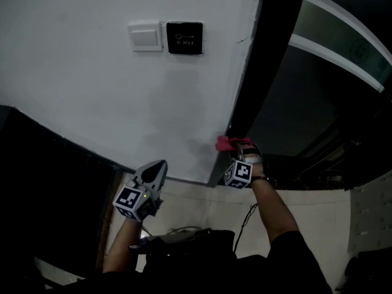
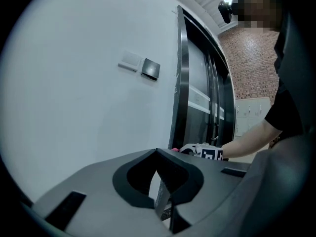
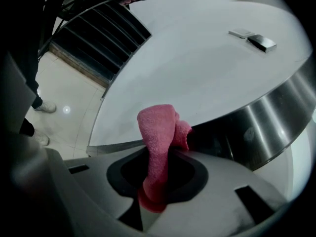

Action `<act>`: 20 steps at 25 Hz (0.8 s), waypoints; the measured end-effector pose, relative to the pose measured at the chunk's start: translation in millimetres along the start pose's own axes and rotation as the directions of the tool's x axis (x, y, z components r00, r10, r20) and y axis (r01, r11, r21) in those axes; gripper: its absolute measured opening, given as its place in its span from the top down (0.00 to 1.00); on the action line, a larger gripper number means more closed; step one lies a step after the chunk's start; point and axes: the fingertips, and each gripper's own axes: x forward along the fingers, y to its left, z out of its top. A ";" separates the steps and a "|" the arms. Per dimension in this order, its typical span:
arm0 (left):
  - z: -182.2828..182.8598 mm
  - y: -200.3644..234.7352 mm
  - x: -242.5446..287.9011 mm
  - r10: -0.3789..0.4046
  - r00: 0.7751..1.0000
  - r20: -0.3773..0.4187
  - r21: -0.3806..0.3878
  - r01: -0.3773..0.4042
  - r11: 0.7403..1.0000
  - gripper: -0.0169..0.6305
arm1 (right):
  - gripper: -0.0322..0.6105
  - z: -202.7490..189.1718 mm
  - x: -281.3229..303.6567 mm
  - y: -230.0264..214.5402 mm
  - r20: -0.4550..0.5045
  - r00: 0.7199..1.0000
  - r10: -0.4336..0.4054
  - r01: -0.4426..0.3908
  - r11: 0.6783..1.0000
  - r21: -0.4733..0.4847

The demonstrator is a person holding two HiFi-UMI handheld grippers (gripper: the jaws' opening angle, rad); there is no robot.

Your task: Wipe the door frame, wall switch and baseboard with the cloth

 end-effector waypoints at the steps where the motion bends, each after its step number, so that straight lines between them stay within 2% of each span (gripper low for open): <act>1: 0.5 0.4 0.7 0.000 1.000 0.000 0.002 0.000 1.000 1.00 | 0.82 -0.6 1.3 1.1 -0.004 1.000 0.001 -0.001 1.000 0.003; 6: -2.5 5.3 -3.2 0.007 1.000 -0.028 0.022 -0.006 1.000 1.00 | 0.82 16.0 1.6 14.7 0.009 0.999 0.053 -0.054 0.997 0.064; 9: -1.9 7.4 -4.7 0.011 0.999 -0.033 0.032 -0.010 0.999 1.00 | 0.82 13.1 6.2 21.6 -0.004 0.997 0.081 -0.080 0.994 0.069; 17: -8.1 17.1 -14.1 0.025 0.998 -0.063 0.010 -0.025 1.000 1.00 | 0.82 7.3 18.0 37.3 -0.039 0.993 0.113 -0.109 0.990 0.093; 20: -14.1 19.5 -16.0 0.029 0.997 -0.072 -0.003 -0.029 1.000 1.00 | 0.82 0.8 21.0 48.6 -0.075 0.985 0.158 -0.149 0.983 0.109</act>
